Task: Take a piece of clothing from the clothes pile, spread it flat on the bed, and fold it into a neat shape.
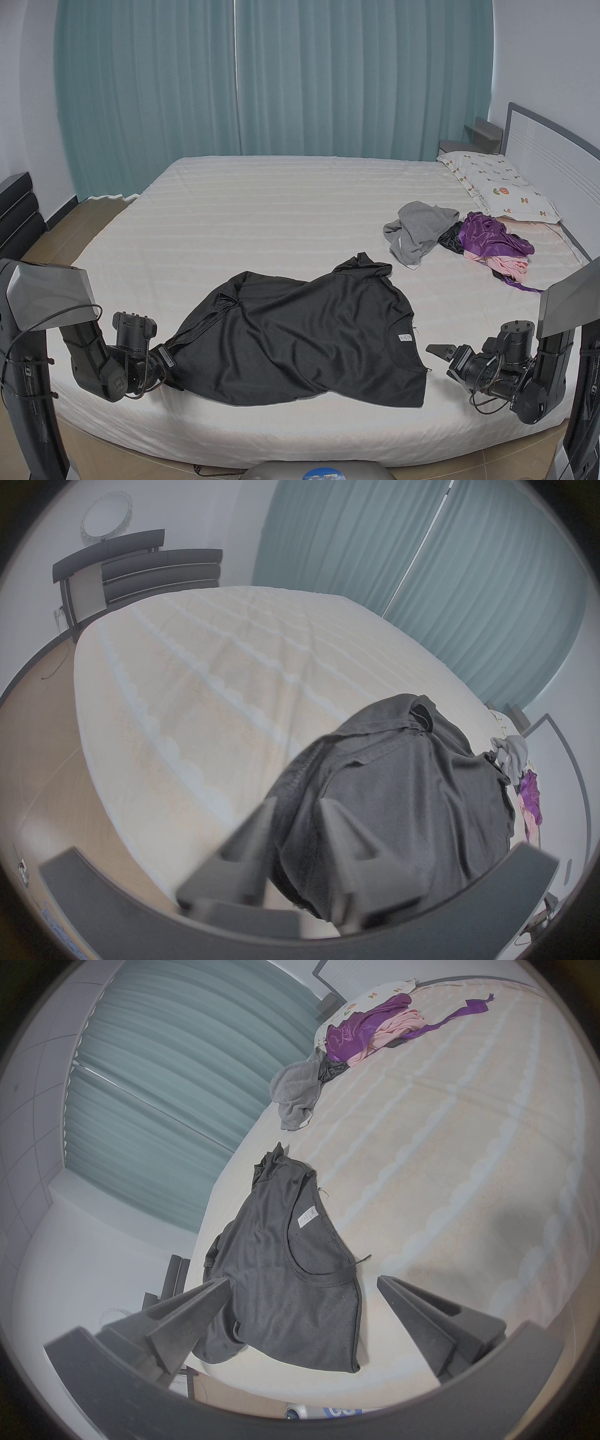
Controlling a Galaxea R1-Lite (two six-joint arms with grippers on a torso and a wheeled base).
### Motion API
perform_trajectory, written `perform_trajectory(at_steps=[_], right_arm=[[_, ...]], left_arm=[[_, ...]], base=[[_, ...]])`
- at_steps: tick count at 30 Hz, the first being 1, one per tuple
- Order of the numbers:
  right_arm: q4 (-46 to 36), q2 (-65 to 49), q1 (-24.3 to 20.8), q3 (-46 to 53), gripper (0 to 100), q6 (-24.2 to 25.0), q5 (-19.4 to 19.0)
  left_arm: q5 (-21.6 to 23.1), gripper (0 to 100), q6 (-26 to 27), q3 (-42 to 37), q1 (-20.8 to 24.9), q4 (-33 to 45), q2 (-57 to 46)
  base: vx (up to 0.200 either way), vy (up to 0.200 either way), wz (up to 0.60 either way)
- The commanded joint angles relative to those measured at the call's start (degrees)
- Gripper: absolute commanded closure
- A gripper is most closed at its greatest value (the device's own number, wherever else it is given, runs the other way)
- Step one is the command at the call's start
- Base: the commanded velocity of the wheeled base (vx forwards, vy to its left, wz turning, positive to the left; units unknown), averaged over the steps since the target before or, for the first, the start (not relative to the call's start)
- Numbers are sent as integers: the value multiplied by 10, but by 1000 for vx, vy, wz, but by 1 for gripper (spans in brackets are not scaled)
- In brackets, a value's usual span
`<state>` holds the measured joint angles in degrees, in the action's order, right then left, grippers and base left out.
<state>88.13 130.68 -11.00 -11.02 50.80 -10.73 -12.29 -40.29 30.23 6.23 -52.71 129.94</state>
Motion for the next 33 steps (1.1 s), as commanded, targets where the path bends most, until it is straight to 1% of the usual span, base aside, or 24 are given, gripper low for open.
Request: perform_trajectory(at_steps=[1,4,7,11,17,23,28,33], right_arm=[[0,-1,1,-1,0,0,-2],[0,-3,2,-1,0,0,-1],[0,-2,2,-1,0,0,-1],[0,-1,2,-2,0,0,-1],[0,-1,2,-2,0,0,-1],[0,2,1,-5,0,0,-1],[0,4,0,-7,0,0,0],[0,10,0,-8,0,-1,0]], left_arm=[[0,100,0,-1,-12,0,3],[1,100,7,-2,-20,1,-3],[1,100,27,-9,-30,3,-25],[1,100,29,-14,-35,4,-53],[2,100,38,-16,-42,25,-105],[7,100,40,-8,-63,24,-143],[13,100,40,-9,-65,27,-145],[39,100,38,-9,-62,25,-116]], base=[[0,0,0],[0,0,0],[0,0,0],[0,0,0],[0,0,0],[0,0,0],[0,0,0],[0,0,0]])
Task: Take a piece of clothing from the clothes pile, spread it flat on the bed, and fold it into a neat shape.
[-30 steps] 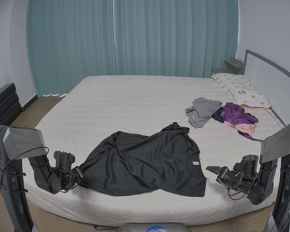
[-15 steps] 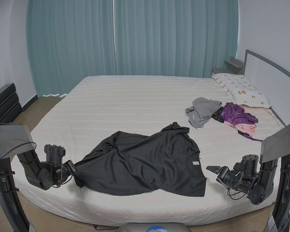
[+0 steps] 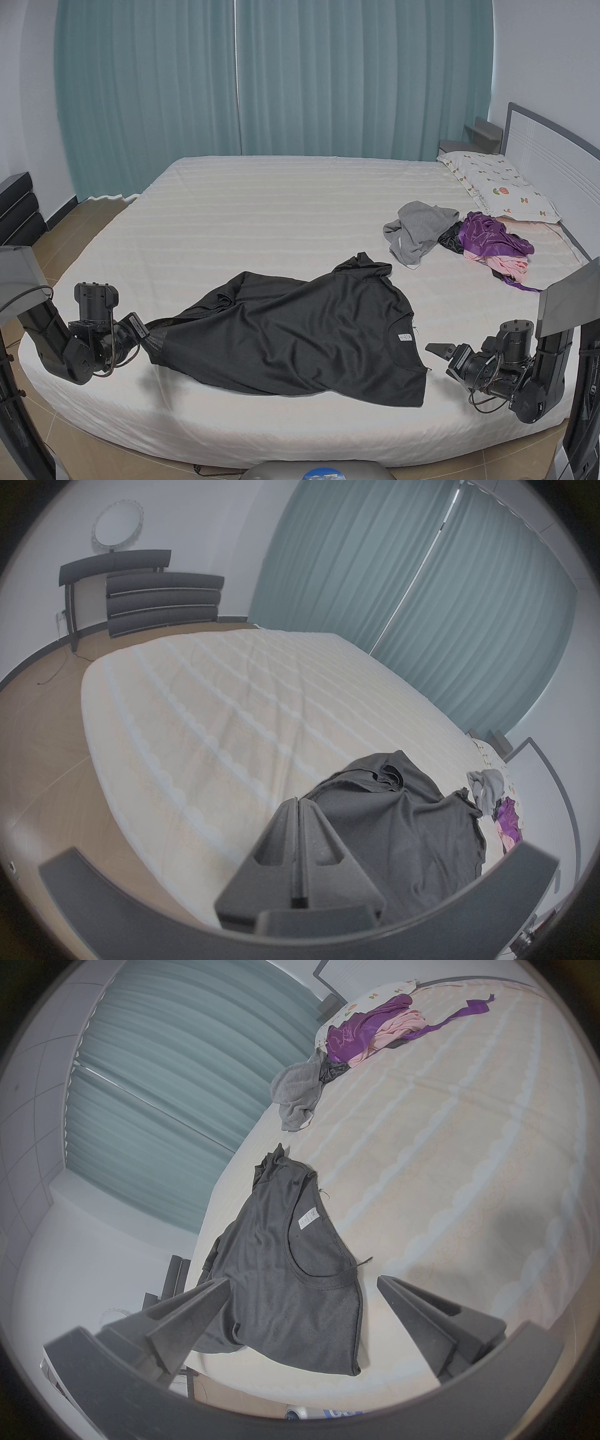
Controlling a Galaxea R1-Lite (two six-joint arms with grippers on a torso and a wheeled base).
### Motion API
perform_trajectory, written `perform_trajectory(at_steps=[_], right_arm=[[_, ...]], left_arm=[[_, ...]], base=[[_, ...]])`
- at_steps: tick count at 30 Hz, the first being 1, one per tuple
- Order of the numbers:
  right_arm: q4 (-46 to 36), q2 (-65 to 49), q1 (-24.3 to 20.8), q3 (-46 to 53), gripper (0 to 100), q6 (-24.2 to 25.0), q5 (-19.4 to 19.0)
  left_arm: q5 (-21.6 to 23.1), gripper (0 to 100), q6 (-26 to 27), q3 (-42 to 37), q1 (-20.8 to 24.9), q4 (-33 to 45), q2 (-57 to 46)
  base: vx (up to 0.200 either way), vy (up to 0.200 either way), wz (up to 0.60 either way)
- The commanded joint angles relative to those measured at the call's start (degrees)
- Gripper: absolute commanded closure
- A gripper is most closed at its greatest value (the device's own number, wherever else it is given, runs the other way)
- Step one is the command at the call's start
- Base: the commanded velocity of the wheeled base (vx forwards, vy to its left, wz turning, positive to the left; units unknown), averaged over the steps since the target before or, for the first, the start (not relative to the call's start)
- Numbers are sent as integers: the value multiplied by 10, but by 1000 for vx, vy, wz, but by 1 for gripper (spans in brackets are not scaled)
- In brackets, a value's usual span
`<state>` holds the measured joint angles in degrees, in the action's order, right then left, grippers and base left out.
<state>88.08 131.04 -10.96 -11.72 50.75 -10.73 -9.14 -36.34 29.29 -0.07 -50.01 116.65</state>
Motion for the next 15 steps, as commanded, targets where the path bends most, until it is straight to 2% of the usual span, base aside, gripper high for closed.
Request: perform_trajectory(at_steps=[1,5,10,15], right_arm=[[1,6,0,-2,0,0,0],[1,16,-1,-2,0,-1,1],[0,21,-2,-9,0,-2,1],[-1,46,-2,-26,0,-3,1]], left_arm=[[7,100,-1,1,1,-2,16],[20,100,-8,21,-2,-5,66],[24,100,-20,33,-11,-6,85],[49,100,-24,37,-13,-7,101]], base=[[0,0,0],[0,0,0],[0,0,0],[0,0,0]])
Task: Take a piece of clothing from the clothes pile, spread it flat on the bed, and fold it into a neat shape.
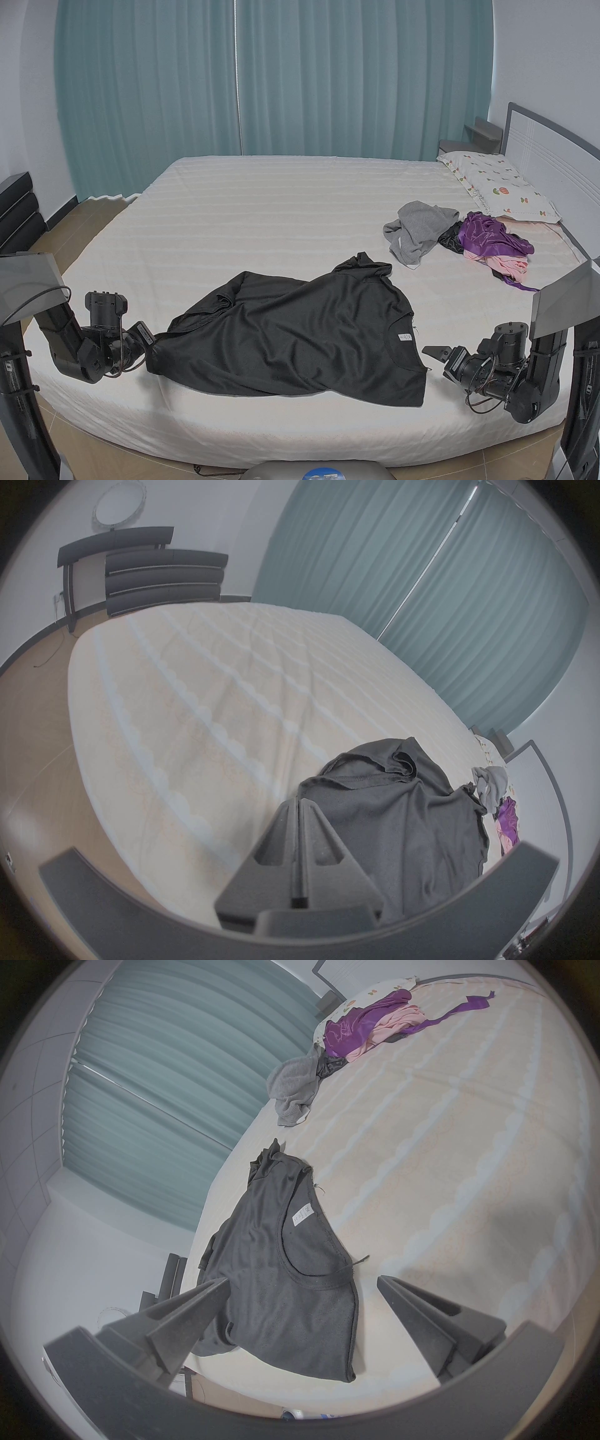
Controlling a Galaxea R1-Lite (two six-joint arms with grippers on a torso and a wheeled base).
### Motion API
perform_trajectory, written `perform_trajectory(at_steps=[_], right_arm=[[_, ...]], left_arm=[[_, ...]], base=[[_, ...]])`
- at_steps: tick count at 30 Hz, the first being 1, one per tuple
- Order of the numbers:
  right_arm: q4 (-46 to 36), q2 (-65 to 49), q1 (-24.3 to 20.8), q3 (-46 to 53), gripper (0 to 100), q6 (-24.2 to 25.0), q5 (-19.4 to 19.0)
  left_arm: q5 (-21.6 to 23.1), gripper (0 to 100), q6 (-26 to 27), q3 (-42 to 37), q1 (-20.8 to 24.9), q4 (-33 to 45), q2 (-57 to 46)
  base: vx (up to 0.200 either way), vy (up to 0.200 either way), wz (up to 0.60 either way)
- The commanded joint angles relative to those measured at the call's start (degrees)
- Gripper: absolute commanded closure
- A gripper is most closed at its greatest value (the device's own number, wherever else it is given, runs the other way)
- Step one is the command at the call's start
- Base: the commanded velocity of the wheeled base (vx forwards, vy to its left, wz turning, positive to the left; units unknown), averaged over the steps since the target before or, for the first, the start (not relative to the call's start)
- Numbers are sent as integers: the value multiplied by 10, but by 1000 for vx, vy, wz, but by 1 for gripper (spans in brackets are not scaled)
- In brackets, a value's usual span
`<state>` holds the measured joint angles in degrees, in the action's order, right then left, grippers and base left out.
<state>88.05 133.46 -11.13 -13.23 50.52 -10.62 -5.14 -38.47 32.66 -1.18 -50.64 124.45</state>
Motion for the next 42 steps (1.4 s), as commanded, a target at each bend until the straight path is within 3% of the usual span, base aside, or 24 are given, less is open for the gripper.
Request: perform_trajectory(at_steps=[1,4,5,12,15,20,21,42], right_arm=[[-1,22,0,-12,0,-2,0],[-2,35,-6,-21,0,-9,0],[-2,39,-8,-22,0,-10,1],[-10,57,-28,-30,0,-39,2],[-10,80,-35,-46,0,-89,22],[-15,99,-49,-77,0,-103,45],[-20,99,-50,-80,100,-106,45],[-164,44,-16,-283,100,-112,60]], left_arm=[[11,100,-5,3,-2,0,24],[23,100,-25,6,-1,0,25],[25,0,-27,7,-2,0,25],[41,0,-29,7,-7,0,23],[63,0,-34,3,-12,0,19],[70,0,-49,8,-24,0,12],[70,0,-48,8,-28,0,11],[94,0,-35,-28,-3,5,-11]], base=[[0,0,0],[0,0,0],[0,0,0],[0,0,0],[0,0,0],[0,0,0],[0,0,0],[0,0,0]])
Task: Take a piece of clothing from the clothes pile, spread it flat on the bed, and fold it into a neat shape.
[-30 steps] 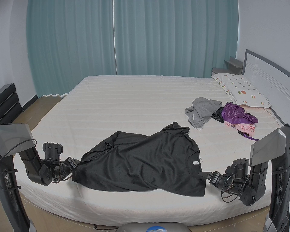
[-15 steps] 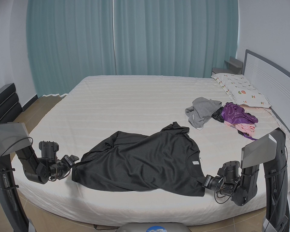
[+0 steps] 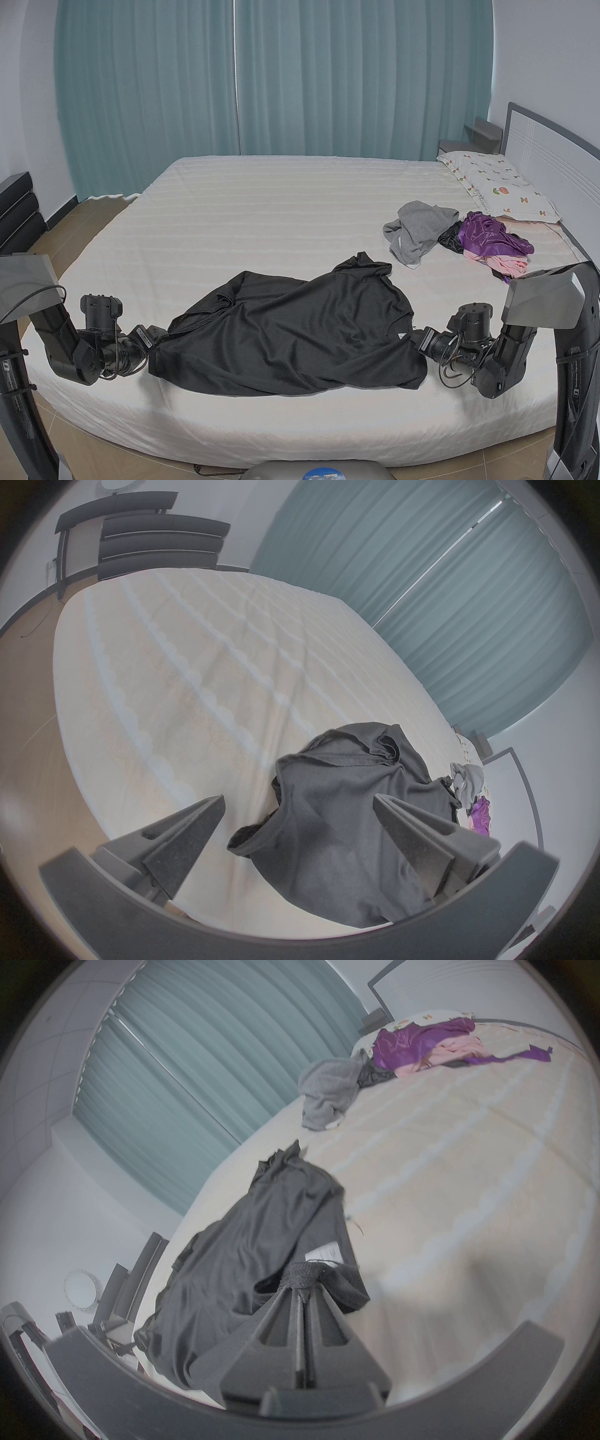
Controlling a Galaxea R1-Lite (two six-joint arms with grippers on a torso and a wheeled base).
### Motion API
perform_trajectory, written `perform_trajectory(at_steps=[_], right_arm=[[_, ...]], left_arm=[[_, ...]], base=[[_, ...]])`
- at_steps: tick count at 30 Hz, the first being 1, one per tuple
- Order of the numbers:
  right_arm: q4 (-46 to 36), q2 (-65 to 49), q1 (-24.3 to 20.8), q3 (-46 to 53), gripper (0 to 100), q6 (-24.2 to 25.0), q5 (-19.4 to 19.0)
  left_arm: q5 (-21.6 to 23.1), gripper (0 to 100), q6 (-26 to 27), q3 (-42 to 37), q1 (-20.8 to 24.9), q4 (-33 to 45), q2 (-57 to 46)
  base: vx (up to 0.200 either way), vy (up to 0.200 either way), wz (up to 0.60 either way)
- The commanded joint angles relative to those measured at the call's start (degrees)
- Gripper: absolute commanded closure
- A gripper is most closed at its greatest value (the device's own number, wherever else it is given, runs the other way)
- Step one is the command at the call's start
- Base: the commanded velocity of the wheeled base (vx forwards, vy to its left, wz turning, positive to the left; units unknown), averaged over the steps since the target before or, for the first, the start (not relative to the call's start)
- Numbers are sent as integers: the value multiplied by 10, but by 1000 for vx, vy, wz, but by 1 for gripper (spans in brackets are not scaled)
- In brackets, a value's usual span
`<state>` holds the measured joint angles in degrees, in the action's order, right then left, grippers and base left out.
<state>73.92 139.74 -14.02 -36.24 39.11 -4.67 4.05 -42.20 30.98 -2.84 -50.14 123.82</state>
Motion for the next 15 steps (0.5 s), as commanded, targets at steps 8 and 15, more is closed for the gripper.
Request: perform_trajectory(at_steps=[8,15], right_arm=[[-97,19,23,-167,100,3,6],[-152,56,27,-291,100,4,35]], left_arm=[[2,0,4,-25,35,-5,3],[2,0,5,-26,39,-2,7]], base=[[0,0,0],[0,0,0]])
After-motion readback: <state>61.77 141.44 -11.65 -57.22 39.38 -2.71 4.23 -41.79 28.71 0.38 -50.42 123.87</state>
